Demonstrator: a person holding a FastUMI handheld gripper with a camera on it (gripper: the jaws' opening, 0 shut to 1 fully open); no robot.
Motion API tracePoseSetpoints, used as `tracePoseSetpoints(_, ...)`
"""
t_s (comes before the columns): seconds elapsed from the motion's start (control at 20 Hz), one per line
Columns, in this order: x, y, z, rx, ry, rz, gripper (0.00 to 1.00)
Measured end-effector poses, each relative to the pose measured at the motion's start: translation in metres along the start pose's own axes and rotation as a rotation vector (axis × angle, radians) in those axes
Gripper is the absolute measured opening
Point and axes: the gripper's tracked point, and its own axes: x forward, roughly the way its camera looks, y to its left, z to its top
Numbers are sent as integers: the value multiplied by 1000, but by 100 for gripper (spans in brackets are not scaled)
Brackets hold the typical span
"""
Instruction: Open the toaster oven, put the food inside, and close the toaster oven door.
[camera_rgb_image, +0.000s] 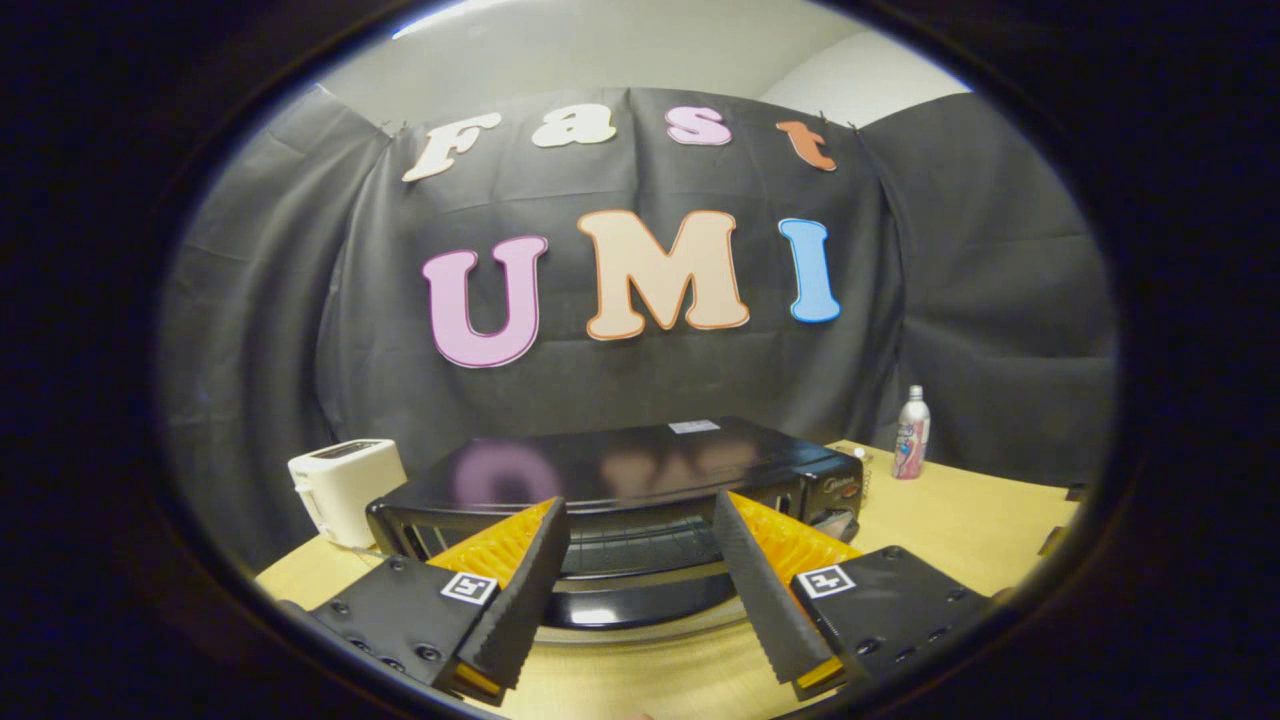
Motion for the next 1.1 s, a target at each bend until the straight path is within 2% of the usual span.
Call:
tracePoseSetpoints(0.3,-32,-10,-21,-28,100,-32,93)
tracePoseSetpoints(0.55,-57,-22,-52,-72,215,-106,93)
tracePoseSetpoints(0.85,-80,-34,-102,-108,398,-115,93)
tracePoseSetpoints(1.1,-86,-38,-132,-43,471,-102,93)
